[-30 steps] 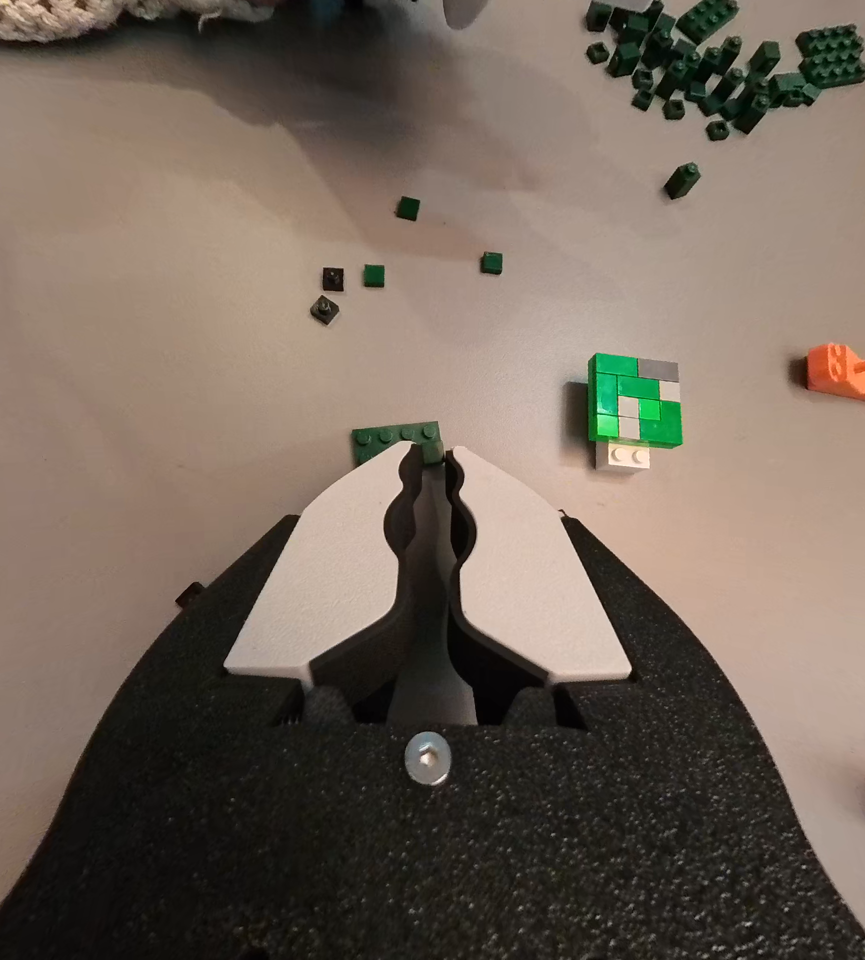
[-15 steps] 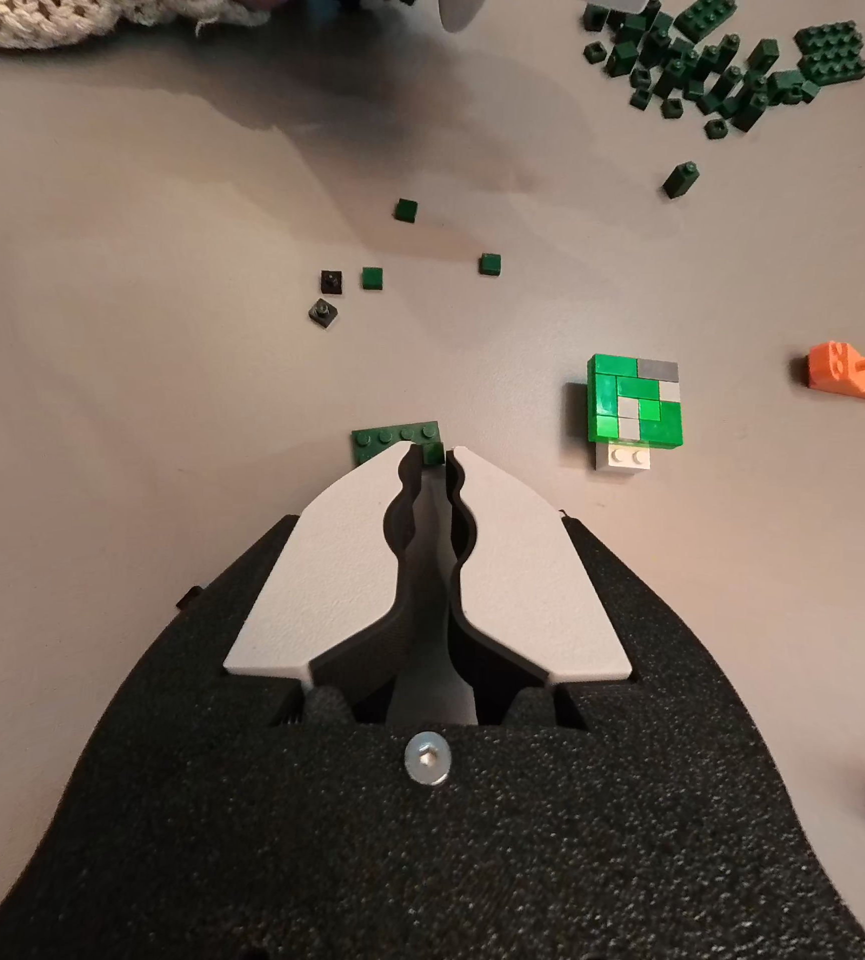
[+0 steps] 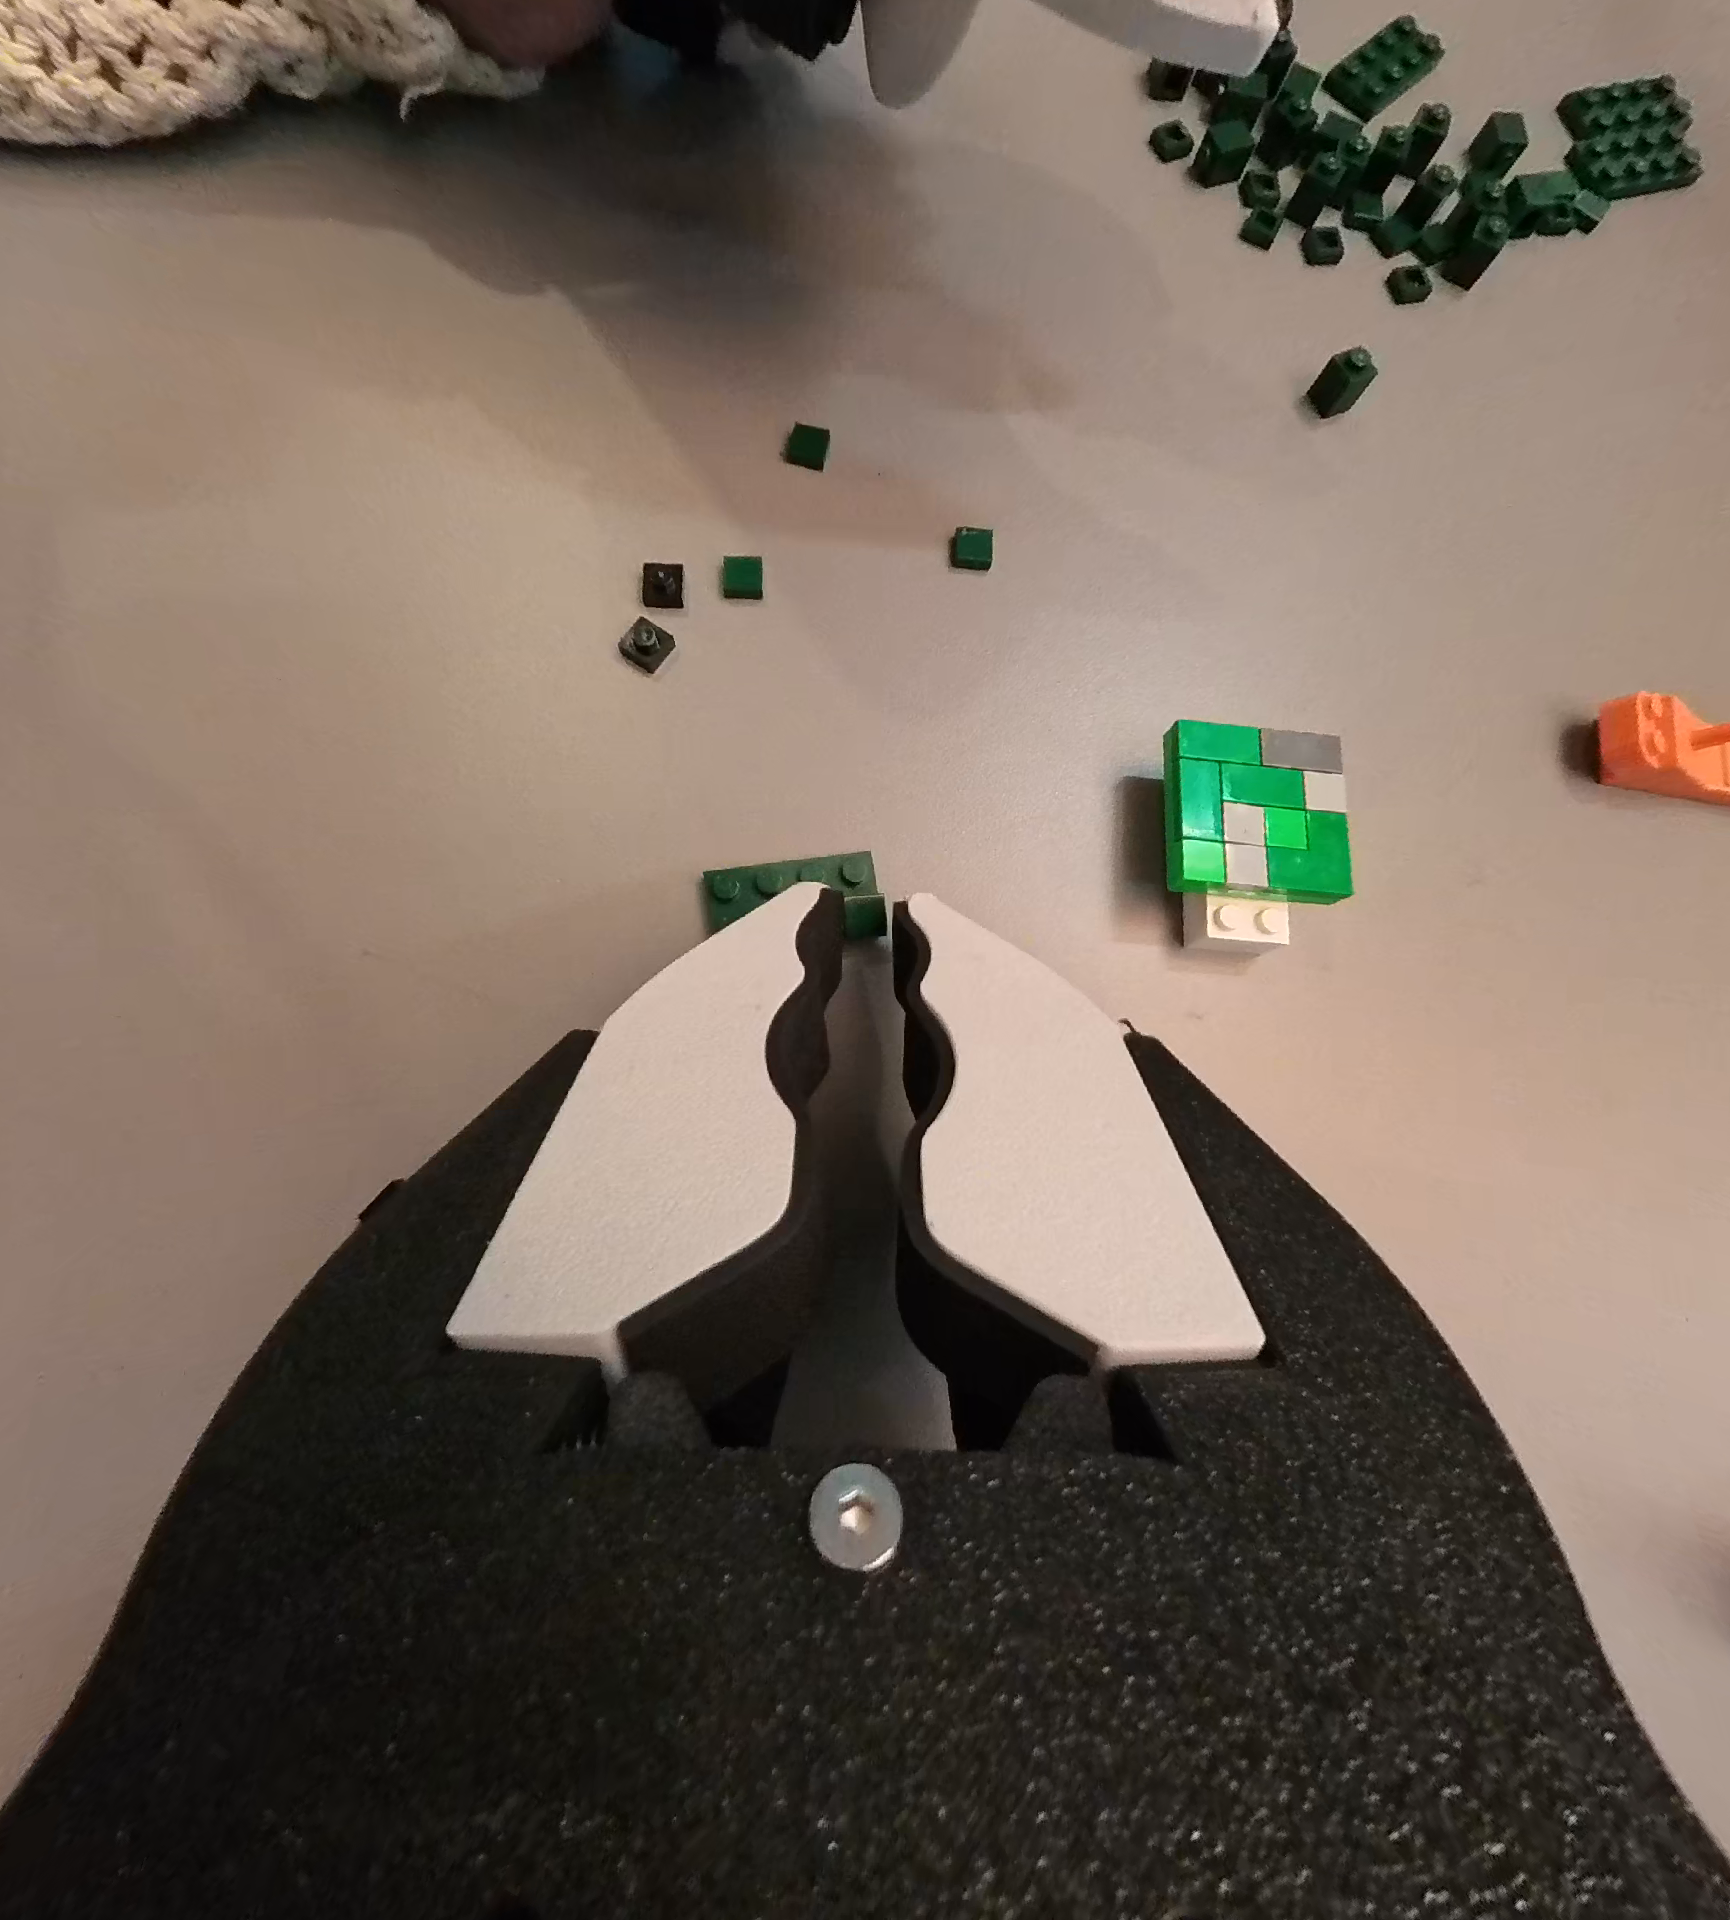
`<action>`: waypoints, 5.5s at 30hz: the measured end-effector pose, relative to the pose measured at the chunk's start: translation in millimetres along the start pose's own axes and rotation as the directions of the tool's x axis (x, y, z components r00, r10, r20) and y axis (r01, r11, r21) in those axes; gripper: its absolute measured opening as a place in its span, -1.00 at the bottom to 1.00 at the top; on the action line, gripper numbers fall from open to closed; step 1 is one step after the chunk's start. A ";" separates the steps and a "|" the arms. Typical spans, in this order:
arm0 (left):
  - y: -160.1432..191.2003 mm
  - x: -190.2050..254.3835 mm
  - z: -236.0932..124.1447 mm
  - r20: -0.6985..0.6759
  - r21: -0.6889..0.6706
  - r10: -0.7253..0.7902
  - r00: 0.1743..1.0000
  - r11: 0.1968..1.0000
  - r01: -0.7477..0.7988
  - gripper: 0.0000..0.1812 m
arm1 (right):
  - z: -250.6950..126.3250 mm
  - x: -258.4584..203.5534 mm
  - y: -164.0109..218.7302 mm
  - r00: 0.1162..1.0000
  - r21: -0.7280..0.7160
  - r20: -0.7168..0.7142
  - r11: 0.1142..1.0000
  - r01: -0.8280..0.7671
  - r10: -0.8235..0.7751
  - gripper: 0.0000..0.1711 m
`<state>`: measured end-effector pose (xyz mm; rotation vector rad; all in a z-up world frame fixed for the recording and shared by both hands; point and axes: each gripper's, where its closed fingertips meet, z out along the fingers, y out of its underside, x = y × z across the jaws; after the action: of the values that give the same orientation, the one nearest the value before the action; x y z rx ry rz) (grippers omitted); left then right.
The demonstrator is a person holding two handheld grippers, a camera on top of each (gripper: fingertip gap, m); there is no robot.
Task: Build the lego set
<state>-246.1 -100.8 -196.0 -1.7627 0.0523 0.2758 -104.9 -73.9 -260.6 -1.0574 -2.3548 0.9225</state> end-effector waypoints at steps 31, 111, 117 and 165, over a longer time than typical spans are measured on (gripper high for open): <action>-0.2 0.4 -0.6 0.001 0.000 0.003 1.000 1.000 -0.003 -0.54 | 1.7 0.2 -2.0 1.000 0.012 -0.013 1.000 0.012 -0.012 -1.00; 34.8 166.1 2.7 -0.506 -0.442 -0.106 0.856 0.884 -0.152 -1.00 | 4.4 -1.5 -2.6 0.977 0.036 0.129 0.984 -0.176 0.170 -1.00; 34.8 166.1 2.7 -0.506 -0.442 -0.108 0.856 0.884 -0.150 -1.00 | 3.5 1.6 0.0 0.982 0.012 0.090 0.985 -0.171 0.169 -1.00; 14.0 156.6 -8.7 -0.275 -0.476 -0.233 0.933 0.876 0.079 -0.33 | -16.4 4.0 5.8 0.988 0.121 0.098 0.984 -0.127 0.116 -1.00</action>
<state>-95.4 -94.0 -241.2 -2.2593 0.0843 -0.1433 -94.9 -61.3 -252.8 -1.1406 -2.2884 1.1722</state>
